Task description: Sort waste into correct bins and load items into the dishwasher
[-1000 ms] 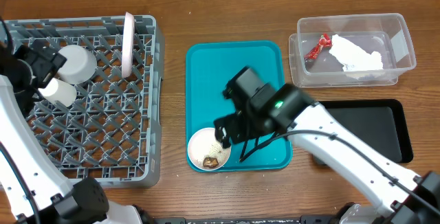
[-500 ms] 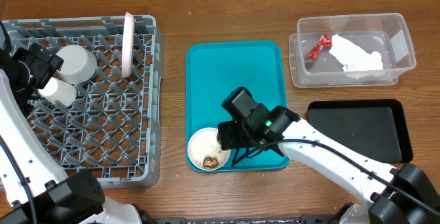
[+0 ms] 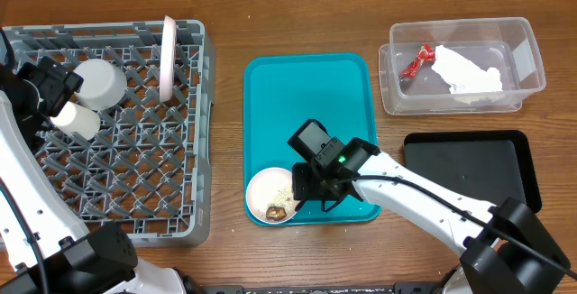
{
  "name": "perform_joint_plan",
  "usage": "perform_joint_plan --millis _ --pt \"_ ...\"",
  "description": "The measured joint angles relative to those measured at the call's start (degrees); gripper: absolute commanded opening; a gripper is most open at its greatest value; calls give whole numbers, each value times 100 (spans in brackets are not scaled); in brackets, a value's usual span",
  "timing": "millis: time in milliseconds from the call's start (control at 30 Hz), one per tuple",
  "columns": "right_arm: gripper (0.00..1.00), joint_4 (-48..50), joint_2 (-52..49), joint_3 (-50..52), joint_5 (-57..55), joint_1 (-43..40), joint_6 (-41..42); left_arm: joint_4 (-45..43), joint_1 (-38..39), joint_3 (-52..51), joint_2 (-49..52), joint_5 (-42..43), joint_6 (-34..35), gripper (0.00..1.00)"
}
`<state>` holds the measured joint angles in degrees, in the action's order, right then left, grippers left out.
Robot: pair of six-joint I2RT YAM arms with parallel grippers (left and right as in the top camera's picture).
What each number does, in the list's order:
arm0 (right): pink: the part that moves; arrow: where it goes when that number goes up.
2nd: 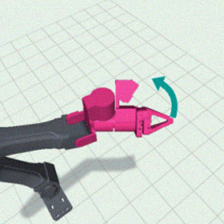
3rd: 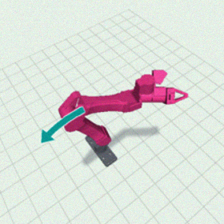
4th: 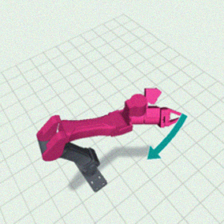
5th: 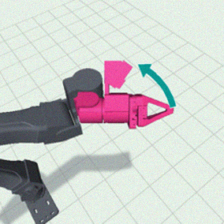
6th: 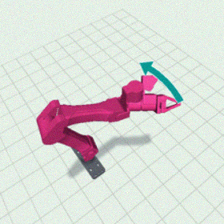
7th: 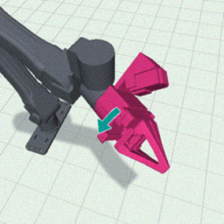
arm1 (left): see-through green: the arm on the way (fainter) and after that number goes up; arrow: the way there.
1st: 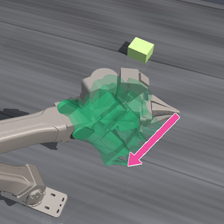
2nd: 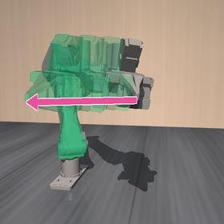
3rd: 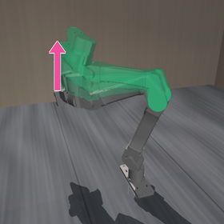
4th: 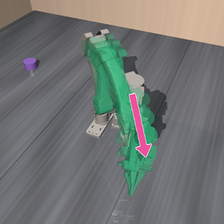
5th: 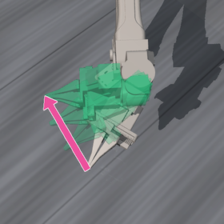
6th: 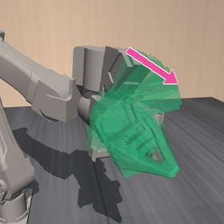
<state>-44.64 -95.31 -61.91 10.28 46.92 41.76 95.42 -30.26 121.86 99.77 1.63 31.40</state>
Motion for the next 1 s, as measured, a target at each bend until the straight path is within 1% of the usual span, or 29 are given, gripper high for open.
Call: perform_joint_plan --millis 67,200,367,433,467,567,700,733,833,867,1000 --pt "44 -83 0 0 2 0 7 -2 0 0 0 0 0 100" --pt "50 -37 0 0 114 0 22 -2 0 0 0 0 0 100" --pt "51 92 -44 0 302 0 131 0 0 0 0 0 0 100" --pt "41 129 -186 0 372 0 203 -2 0 0 0 0 0 100" --pt "38 136 -310 0 417 0 260 0 0 0 0 0 0 100" --pt "38 103 -522 15 501 -33 315 -2 0 0 0 -2 0 100" --pt "37 103 -546 15 553 -111 332 0 0 0 0 0 0 100" --pt "35 101 -546 15 560 -114 339 0 0 0 0 0 0 100" --pt "21 70 -546 15 581 -125 361 0 0 0 2 0 0 100" --pt "18 17 -546 15 584 -131 343 0 0 0 2 0 0 100" --pt "16 -175 -546 13 551 -267 350 0 0 0 2 0 0 100"
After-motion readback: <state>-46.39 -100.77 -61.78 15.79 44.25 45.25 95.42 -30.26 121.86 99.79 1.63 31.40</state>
